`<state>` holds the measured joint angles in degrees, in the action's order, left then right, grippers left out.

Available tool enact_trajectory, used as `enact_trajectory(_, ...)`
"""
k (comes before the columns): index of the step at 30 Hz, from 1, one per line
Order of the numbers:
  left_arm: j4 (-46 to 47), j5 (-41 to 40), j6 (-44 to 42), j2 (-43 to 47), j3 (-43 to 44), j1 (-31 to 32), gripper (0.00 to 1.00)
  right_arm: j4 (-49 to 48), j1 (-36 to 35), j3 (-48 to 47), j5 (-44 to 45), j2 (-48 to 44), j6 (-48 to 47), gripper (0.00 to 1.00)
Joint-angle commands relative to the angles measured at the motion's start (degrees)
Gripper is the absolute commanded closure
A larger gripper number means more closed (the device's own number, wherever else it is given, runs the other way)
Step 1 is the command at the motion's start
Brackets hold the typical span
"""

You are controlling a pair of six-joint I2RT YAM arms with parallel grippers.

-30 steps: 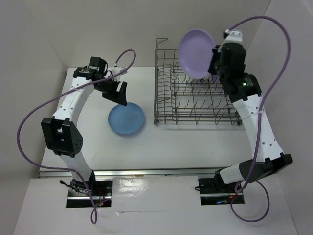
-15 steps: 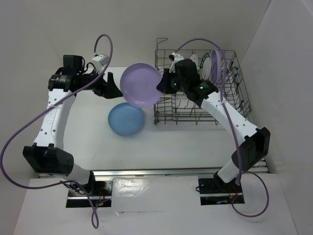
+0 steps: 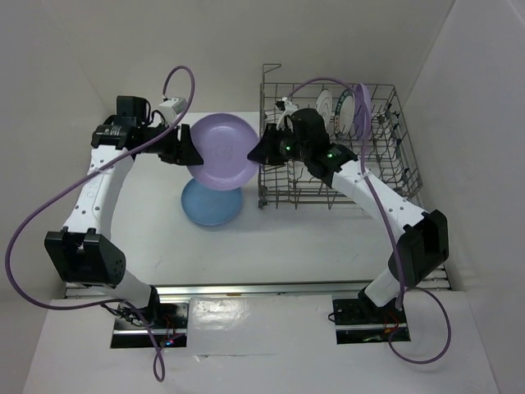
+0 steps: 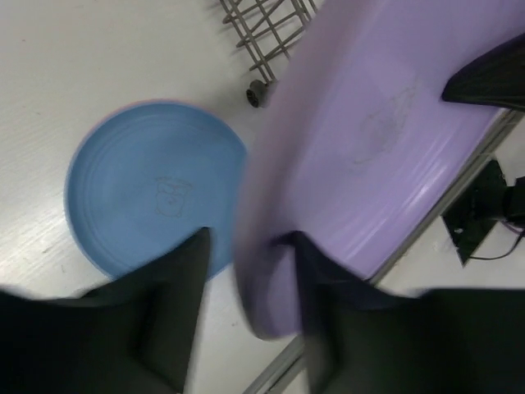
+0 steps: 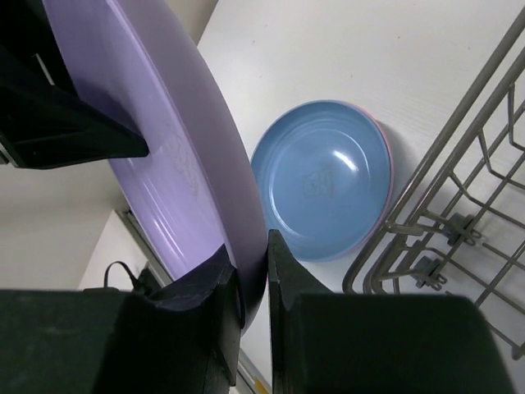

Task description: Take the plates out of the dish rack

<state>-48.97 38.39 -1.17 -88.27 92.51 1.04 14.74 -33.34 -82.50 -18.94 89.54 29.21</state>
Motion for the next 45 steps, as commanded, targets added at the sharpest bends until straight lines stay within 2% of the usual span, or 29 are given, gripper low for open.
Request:
enact_trajectory(1, 0.9, -0.2, -0.8, 0.4, -0.1, -0.1, 0.56, -8.6, -0.7, 1.5, -4.7, 0.0, 3.6, 1.00)
enact_trajectory(4, -1.0, 1.2, -0.9, 0.4, -0.1, -0.1, 0.82, -8.6, -1.4, 1.5, -7.1, 1.6, 4.4, 1.00)
enact_trajectory(5, -1.8, 1.2, -0.9, 0.4, -0.1, -0.1, 1.00, -8.6, -1.4, 1.5, -7.1, 2.1, 4.4, 1.00)
enact_trajectory(10, -10.2, -0.8, -4.8, -1.6, 4.0, -0.6, 1.00, -3.7, -4.4, -2.0, -6.4, 4.3, 2.5, 0.99)
enact_trajectory(11, -12.9, -1.5, -5.7, -1.6, 4.5, -1.3, 1.00, -2.5, -4.5, -2.7, -6.4, 5.2, 1.7, 0.93)
enact_trajectory(12, -13.8, -2.1, -7.3, -2.2, 4.5, -1.8, 1.00, -1.6, -5.1, -3.9, -6.4, 6.0, 0.9, 0.79)
enact_trajectory(15, -15.1, -2.1, -9.5, -2.2, 2.5, -3.0, 1.00, 0.6, -5.1, -4.5, -5.2, 6.0, -0.6, 0.51)
enact_trajectory(16, -15.1, -2.1, -10.3, -1.6, 1.8, -3.9, 1.00, 1.3, -5.1, -5.0, -4.7, 6.0, -0.6, 0.44)
enact_trajectory(18, -15.1, -2.1, -11.1, -1.6, 0.7, -4.6, 1.00, 3.4, -5.1, -5.9, -2.3, 6.0, -2.2, 0.32)
enact_trajectory(22, -15.1, -3.5, -13.0, -1.6, -2.0, -5.3, 1.00, 6.1, -5.1, -7.9, 2.1, 4.8, -4.3, 0.22)
enact_trajectory(30, -15.1, -4.6, -15.6, -5.5, -5.8, -7.6, 1.00, 12.5, -4.5, -11.6, 9.7, 1.6, -8.6, 0.20)
enact_trajectory(34, -14.5, -6.7, -15.6, -13.6, -5.8, -7.6, 1.00, 13.0, -3.4, -11.6, 12.8, -2.1, -9.9, 0.20)
enact_trajectory(39, -11.9, -4.4, -12.5, -18.9, -3.0, -6.2, 1.00, 13.6, -2.9, -11.1, 15.6, -4.1, -11.1, 0.19)
enact_trajectory(45, -10.2, -10.6, -11.3, -22.9, -1.8, -4.1, 1.00, 14.8, -2.3, -9.9, 15.0, -4.1, -11.7, 0.19)
